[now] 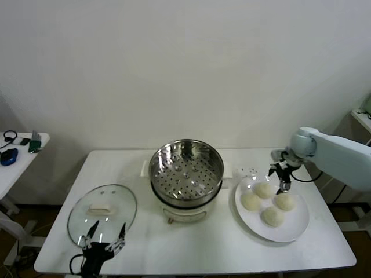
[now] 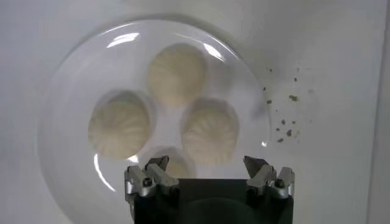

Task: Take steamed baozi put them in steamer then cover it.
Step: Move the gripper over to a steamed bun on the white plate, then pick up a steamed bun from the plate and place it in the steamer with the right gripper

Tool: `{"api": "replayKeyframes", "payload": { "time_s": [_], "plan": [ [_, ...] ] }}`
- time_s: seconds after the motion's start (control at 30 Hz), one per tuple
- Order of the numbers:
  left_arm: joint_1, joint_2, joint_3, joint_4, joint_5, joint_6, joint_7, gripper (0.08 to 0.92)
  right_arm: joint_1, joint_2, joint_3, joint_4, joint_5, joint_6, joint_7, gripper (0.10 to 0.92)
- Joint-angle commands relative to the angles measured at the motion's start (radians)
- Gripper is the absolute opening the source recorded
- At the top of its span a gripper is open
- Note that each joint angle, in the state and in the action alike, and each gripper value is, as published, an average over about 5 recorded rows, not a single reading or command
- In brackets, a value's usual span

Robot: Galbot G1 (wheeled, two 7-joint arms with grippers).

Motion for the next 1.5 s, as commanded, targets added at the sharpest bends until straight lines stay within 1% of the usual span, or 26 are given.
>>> {"api": "replayKeyframes", "payload": {
  "time_s": [0.03,0.2,0.57,0.8,0.9,1.1,1.33,1.5],
  "plan": [
    [0.005,-0.001,0.003,0.005,0.011,-0.004,0.0,0.823,-0.101,0.057,0.079,-0.076,-0.021,-0.008,0.04,0.823],
    [0.009,-0.005,0.005,0.003,0.017,-0.004,0.0,0.823,-0.112,0.067,0.091,-0.09,-0.032,-0.012,0.044,0.813],
    [0.017,-0.014,0.011,-0.002,0.033,-0.006,0.0,0.823,-0.081,0.052,0.074,-0.082,-0.045,-0.009,0.011,0.689],
    [0.025,-0.02,0.018,-0.008,0.045,-0.011,-0.002,0.823,-0.007,0.042,0.05,-0.053,-0.029,0.023,0.0,0.663],
    [0.031,-0.021,0.017,-0.018,0.046,-0.011,-0.002,0.823,0.102,0.031,-0.029,0.0,0.002,0.047,-0.014,0.66],
    [0.039,-0.019,0.013,-0.033,0.046,-0.012,-0.004,0.823,0.462,0.04,-0.235,0.155,0.112,0.147,-0.043,0.661],
    [0.042,-0.015,0.016,-0.043,0.05,-0.007,-0.004,0.823,0.745,0.164,-0.299,0.281,0.147,0.287,-0.03,0.662],
    [0.042,-0.007,0.016,-0.041,0.05,-0.007,-0.004,0.823,0.797,0.279,-0.305,0.42,0.15,0.349,0.018,0.659]
  ]
}}
